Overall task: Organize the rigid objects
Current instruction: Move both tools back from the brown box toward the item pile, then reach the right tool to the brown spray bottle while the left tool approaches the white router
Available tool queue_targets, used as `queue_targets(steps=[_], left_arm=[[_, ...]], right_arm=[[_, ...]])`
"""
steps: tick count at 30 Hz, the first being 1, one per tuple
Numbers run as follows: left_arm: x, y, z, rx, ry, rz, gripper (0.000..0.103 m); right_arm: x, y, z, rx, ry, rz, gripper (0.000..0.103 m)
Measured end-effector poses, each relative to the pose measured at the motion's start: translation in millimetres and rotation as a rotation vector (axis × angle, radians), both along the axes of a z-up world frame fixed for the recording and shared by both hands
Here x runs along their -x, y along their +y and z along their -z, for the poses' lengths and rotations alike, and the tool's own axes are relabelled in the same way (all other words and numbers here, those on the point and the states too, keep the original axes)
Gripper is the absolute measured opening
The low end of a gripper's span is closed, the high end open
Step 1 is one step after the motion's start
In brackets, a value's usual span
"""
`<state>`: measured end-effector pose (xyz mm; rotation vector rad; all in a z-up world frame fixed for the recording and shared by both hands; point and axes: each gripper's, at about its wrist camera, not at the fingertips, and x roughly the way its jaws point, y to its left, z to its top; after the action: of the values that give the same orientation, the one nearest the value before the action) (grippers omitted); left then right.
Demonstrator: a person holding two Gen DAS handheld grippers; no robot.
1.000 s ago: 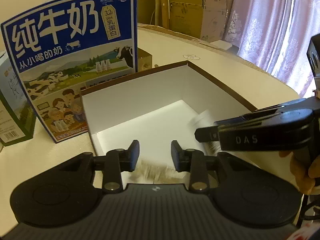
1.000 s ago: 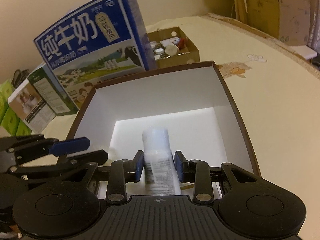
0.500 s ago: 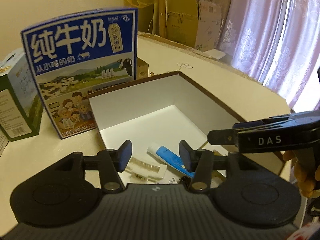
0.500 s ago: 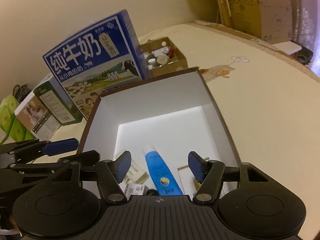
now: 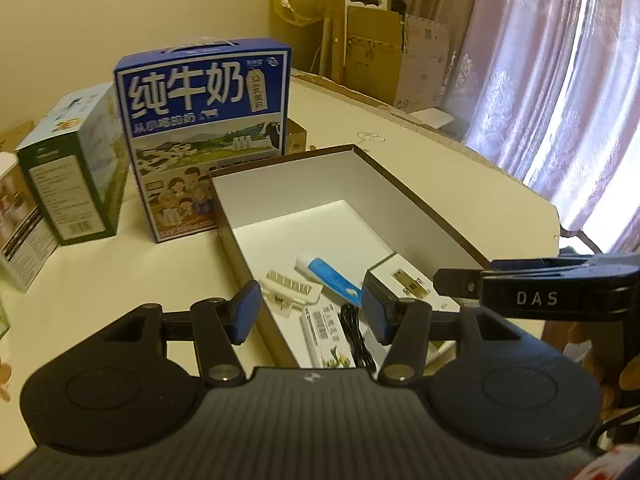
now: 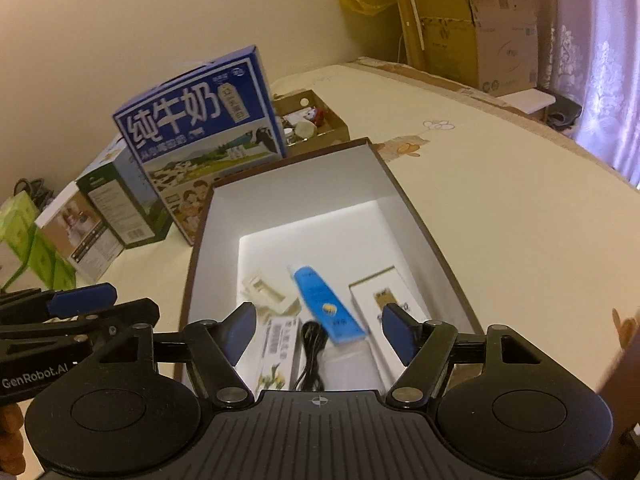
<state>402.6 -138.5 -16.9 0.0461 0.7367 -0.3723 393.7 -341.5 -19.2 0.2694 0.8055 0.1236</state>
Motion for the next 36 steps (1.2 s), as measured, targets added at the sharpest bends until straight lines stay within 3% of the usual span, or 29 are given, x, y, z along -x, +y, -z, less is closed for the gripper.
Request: queue_targets(steps=[8, 14, 26, 36], left_arm=[[61.0, 27.9, -19.9, 0.030, 0.002, -0.066, 0.051], [112.4, 55.5, -23.8, 0.004, 0.000, -0.146, 0.051], [204.7, 123.3, -22.2, 0.028, -0.003, -0.364, 0.052], [262.1, 152.2, -5.0, 0.022, 0.006, -0.491, 0.052]], right_arm=[[50.6, 24.8, -15.1, -0.011, -0.024, -0.050, 0.067], [87.0, 60.4, -15.2, -0.019, -0.037, -0.138, 0.067], [126.9, 137.3, -8.6, -0.040, -0.033, -0.351, 0.067], [147.7, 171.2, 6.5, -0.026, -0.002, -0.435, 0.067]])
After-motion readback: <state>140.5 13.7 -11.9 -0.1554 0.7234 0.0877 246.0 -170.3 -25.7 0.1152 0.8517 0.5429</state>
